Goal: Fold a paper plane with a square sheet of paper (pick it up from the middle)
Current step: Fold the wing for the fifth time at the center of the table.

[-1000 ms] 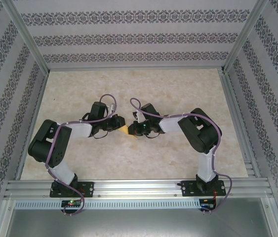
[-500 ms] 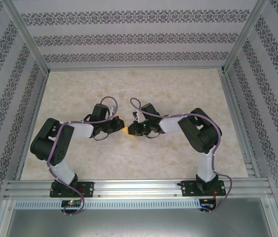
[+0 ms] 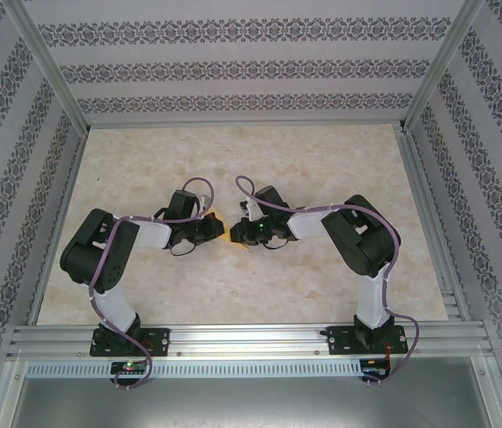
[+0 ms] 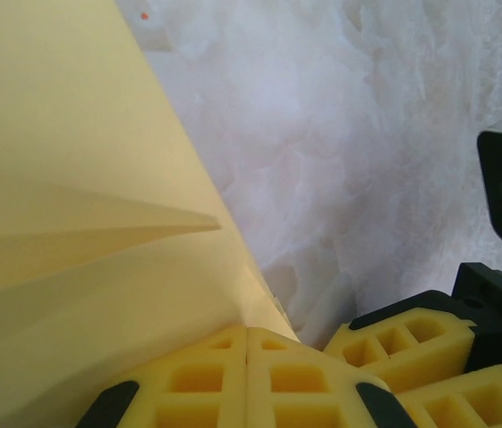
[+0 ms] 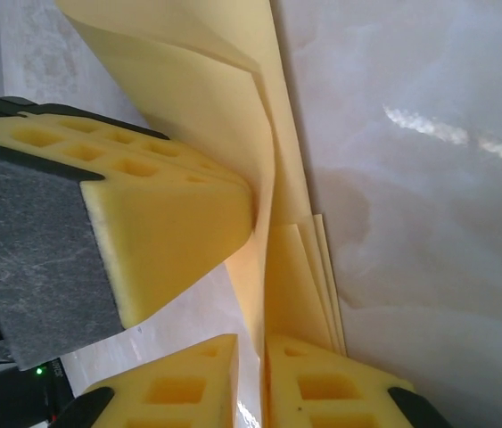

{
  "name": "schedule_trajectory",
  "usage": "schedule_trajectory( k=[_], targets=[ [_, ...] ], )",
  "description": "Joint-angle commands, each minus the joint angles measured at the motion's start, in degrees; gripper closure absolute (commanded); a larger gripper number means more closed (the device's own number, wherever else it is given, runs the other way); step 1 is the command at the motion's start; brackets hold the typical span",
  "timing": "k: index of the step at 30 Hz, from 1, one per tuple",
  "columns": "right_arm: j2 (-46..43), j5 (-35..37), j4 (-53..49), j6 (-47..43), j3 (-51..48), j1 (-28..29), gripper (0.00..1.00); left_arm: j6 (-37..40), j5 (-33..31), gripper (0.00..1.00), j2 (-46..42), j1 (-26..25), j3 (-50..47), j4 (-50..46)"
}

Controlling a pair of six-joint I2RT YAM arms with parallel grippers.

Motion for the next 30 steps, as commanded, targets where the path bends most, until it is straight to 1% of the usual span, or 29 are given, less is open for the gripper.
schedule_trajectory(
  k=[1,7,10,13,17,22,25,27,30],
  targets=[
    [-2.3,-0.3,-2.3,0.3,-0.1,-1.2,0.82,0.7,-1.6,0.98,1.2,-0.6,1.3,-2.5],
    [-4.1,-0.3,-6.0,-0.7,-1.0,-1.6,0.82,1.0,-1.4,0.98,1.5,-0.7,1.5,-2.8],
    [-4.4,-0.5,-5.8,-0.3,-2.1,-1.5,0.82,1.3,-1.3,0.98,1.4,-0.6,1.5,-3.0],
    [-4.1,-0.6,-6.2,-0.2,-2.6,-1.5,0.87,1.4,-1.0,0.98,1.2,-0.6,1.5,-3.0],
    [-2.7,0.0,-6.7,-0.4,-2.8,-1.5,0.90,1.3,-0.1,0.97,0.5,-0.6,2.0,-2.9],
    [-1.5,0.8,-7.2,-0.7,-2.5,-1.5,0.92,1.5,2.0,0.94,-1.7,-0.6,2.4,-2.4],
    [-1.2,1.5,-7.6,-0.6,-2.4,-1.5,0.92,1.4,3.8,0.90,-3.5,-0.9,1.8,-1.2],
    [-0.8,1.7,-7.8,-0.4,-2.3,-1.6,0.93,1.5,4.4,0.88,-4.6,-1.4,1.4,-0.9],
    [-0.5,1.6,-7.8,-0.1,-2.3,-1.7,0.94,1.5,4.4,0.87,-5.5,-2.9,0.7,-0.9]
  ],
)
